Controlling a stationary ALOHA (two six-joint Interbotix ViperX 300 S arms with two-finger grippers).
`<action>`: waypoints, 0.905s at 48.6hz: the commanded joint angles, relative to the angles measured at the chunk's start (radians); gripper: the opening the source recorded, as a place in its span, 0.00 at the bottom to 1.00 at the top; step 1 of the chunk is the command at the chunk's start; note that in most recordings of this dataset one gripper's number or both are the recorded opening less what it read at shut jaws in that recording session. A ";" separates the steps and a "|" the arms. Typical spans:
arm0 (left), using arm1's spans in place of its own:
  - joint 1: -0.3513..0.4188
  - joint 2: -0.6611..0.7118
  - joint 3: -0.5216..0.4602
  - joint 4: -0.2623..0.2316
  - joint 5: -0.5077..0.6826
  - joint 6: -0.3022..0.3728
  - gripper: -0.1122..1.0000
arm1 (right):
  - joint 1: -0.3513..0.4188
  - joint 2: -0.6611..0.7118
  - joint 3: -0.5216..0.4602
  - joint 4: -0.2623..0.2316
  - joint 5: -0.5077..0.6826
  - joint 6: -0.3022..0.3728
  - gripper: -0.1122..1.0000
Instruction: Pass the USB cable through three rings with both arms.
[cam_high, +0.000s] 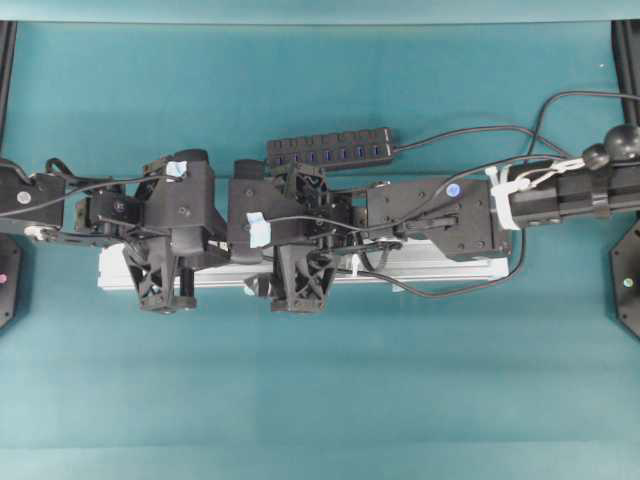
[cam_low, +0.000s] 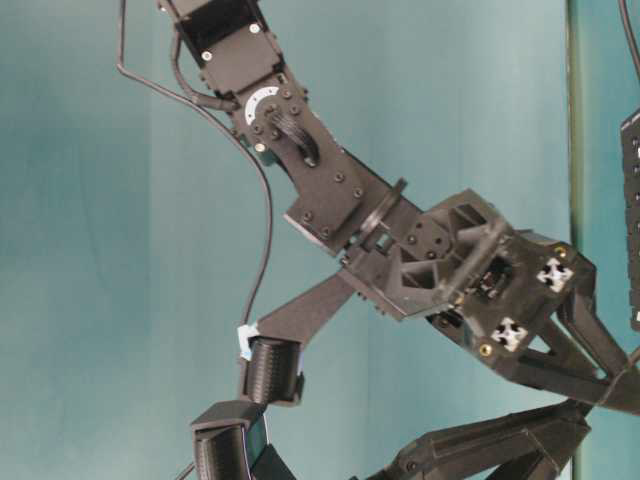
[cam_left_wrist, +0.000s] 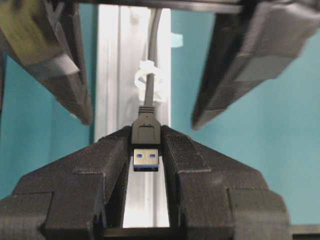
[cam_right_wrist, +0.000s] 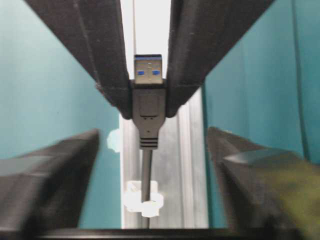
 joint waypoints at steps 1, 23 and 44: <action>0.002 -0.015 -0.015 0.003 -0.011 0.000 0.30 | 0.002 -0.009 -0.015 -0.002 -0.011 -0.003 0.39; 0.003 -0.015 -0.002 0.002 -0.012 0.000 0.30 | 0.002 -0.008 -0.015 -0.002 -0.048 -0.008 0.03; 0.020 -0.026 0.018 0.002 -0.009 -0.023 0.40 | -0.006 -0.006 -0.017 -0.003 -0.037 -0.008 0.03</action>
